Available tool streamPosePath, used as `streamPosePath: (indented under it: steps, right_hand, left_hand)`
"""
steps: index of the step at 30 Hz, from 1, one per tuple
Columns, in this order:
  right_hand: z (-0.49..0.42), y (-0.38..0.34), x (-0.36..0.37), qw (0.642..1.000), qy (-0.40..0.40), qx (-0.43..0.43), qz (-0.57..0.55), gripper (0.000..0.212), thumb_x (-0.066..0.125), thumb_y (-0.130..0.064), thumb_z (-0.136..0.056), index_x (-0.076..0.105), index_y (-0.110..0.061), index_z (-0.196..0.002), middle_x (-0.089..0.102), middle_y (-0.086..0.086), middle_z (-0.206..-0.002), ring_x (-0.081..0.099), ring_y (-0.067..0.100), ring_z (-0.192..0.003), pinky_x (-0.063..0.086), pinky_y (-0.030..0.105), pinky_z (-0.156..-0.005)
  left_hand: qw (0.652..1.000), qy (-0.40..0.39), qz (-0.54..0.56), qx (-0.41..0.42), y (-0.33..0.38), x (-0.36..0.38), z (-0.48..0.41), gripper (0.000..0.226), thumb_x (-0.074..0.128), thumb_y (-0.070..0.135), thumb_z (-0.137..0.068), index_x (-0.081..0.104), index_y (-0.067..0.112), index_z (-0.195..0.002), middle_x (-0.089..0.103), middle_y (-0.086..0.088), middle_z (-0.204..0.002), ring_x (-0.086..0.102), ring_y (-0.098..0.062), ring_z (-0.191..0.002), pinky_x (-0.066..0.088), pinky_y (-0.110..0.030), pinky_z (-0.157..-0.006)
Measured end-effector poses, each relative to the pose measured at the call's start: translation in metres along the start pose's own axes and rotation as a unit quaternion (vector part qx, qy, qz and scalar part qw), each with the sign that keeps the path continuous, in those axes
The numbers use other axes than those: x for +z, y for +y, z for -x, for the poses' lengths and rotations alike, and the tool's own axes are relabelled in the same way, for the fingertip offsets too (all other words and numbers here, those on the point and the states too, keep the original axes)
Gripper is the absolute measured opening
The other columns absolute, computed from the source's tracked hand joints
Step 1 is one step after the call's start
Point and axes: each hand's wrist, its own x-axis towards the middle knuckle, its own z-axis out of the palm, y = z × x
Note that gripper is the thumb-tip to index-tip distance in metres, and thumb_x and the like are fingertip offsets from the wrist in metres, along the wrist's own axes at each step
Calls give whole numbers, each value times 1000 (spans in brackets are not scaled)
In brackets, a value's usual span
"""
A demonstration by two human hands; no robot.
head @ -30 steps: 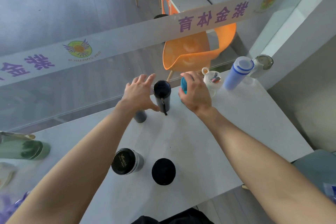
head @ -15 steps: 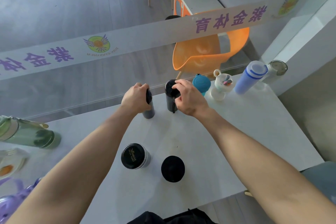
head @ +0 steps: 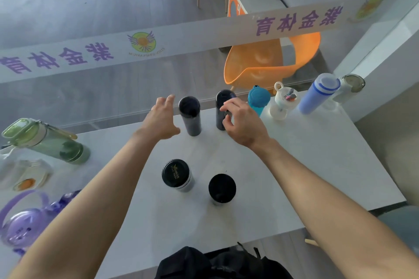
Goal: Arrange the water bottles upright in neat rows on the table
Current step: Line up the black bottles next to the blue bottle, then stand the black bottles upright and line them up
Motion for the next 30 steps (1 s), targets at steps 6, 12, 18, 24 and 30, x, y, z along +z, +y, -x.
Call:
streamPosePath:
  steps: [6, 12, 18, 24, 30]
  right_hand:
    - [50, -31, 1, 997, -54, 6, -63, 36, 55, -46, -107, 76, -17, -111, 72, -3, -107, 68, 12, -92, 62, 42, -84]
    - [120, -54, -7, 983, -176, 17, -59, 86, 67, -83, -84, 60, -23, -145, 64, -5, -134, 64, 10, -113, 59, 35, -97]
    - [162, -52, 21, 979, -197, 59, -8, 77, 82, -42, -81, 41, -24, -143, 54, 5, -130, 65, 33, -109, 50, 31, -86]
    - [140, -68, 35, 983, -163, 85, 3, 75, 86, -43, -78, 42, -23, -136, 62, 4, -127, 65, 27, -106, 59, 38, -90]
    - [85, -108, 82, 984, -161, 73, -24, 66, 82, -42, -78, 44, -24, -129, 63, 3, -117, 64, 29, -100, 56, 41, -87]
  left_hand:
    - [981, -181, -76, 3, -25, 12, 70, 82, 68, 1, -86, 44, 32, -158, 55, -1, -156, 54, -27, -140, 51, -47, -111]
    - [984, -177, -7, -1, -18, 48, 122, 116, 101, 28, -68, 33, 27, -162, 58, -4, -147, 56, -30, -133, 50, -43, -105]
    - [996, -18, 89, 22, -22, 73, 147, 80, 92, 43, -72, 52, 26, -140, 64, -1, -123, 62, -30, -113, 52, -40, -90]
    - [995, 23, 101, -2, -60, 59, 155, 77, 92, 48, -68, 58, 29, -134, 69, 5, -113, 63, -24, -102, 55, -38, -83]
    - [987, 74, 128, -67, -124, 20, 150, 77, 93, 52, -65, 61, 31, -131, 73, 4, -109, 68, -26, -100, 60, -43, -86]
